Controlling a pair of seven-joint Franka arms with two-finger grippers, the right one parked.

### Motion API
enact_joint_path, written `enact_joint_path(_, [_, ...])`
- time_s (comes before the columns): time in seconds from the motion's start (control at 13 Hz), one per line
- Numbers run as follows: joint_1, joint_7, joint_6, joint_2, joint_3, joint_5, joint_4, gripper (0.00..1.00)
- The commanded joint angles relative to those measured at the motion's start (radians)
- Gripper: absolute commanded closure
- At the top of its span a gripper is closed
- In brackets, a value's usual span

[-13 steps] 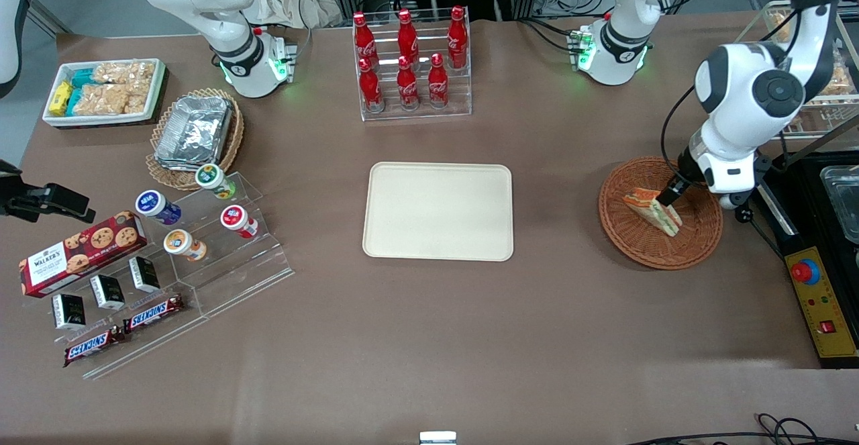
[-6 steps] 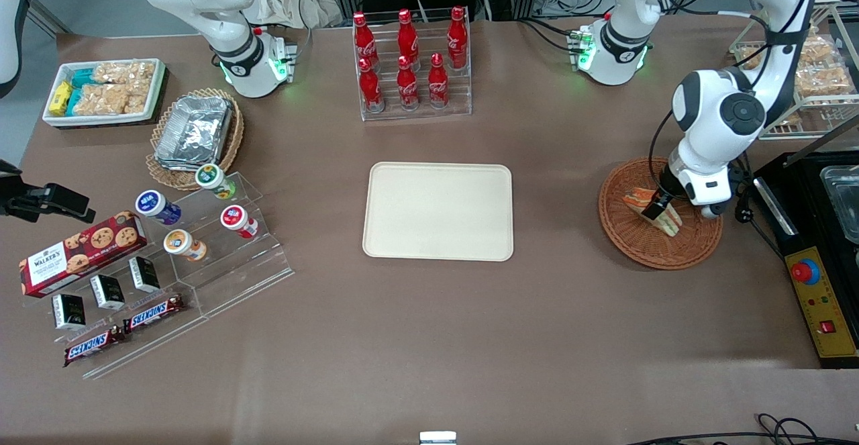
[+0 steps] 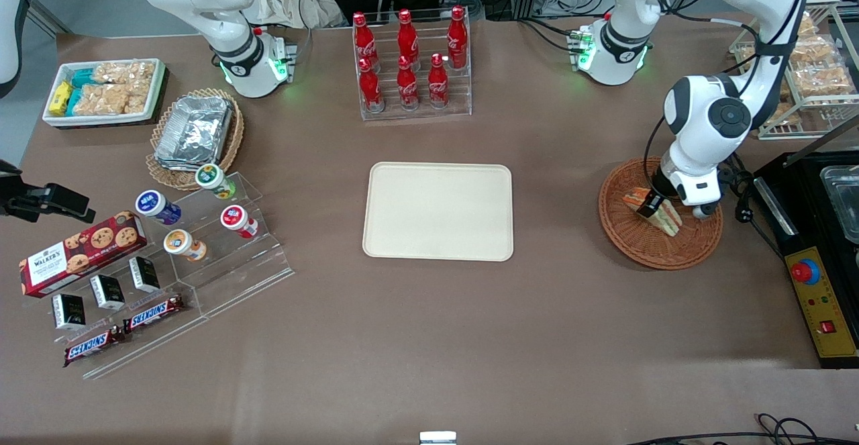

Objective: Place sandwich from basket to tray
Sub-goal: 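Close the left gripper on the wrapped sandwich in the basket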

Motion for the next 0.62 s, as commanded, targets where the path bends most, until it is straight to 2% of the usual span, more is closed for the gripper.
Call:
enact_joint_path(0.0, [0.004, -0.019, 0.015, -0.008, -0.003, 0.013, -0.008, 1.0])
enact_joint_path(0.23, [0.003, -0.006, -0.025, -0.053, -0.003, 0.015, 0.01, 1.0])
enact_joint_path(0.38, [0.001, 0.045, -0.203, -0.125, -0.009, 0.032, 0.082, 1.0])
enact_joint_path(0.54, [0.003, 0.172, -0.411, -0.184, -0.01, 0.03, 0.191, 1.0])
